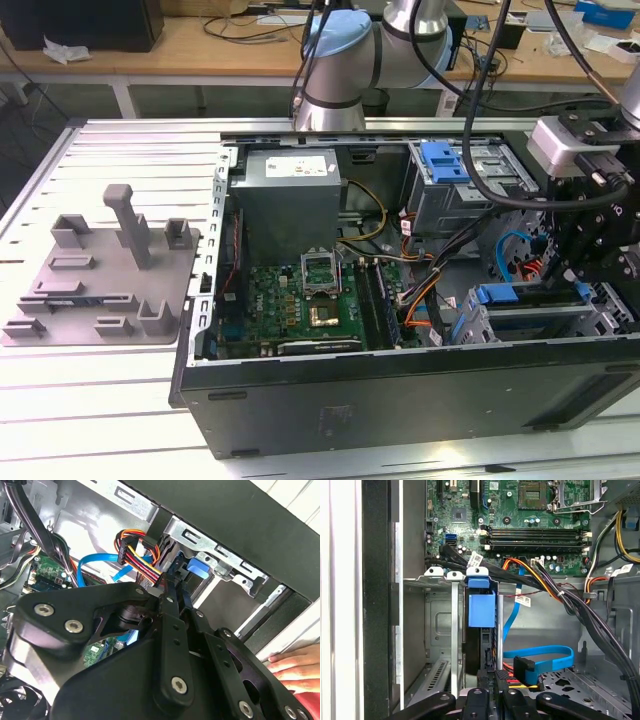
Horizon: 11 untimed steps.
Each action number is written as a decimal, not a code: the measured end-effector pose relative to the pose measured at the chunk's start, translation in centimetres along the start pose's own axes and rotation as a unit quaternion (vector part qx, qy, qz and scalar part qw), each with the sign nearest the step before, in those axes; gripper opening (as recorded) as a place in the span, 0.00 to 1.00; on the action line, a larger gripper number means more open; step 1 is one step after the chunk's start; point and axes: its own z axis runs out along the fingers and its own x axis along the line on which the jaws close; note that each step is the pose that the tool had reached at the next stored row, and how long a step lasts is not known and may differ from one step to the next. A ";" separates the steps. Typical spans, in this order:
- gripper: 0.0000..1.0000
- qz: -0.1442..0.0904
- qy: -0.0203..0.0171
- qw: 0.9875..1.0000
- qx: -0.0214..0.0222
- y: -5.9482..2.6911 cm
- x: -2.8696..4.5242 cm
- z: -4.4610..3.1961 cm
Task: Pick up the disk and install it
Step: 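Insert the first disk wire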
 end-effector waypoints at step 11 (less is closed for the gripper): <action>0.31 0.000 0.000 1.000 0.001 -0.04 -0.10 -3.33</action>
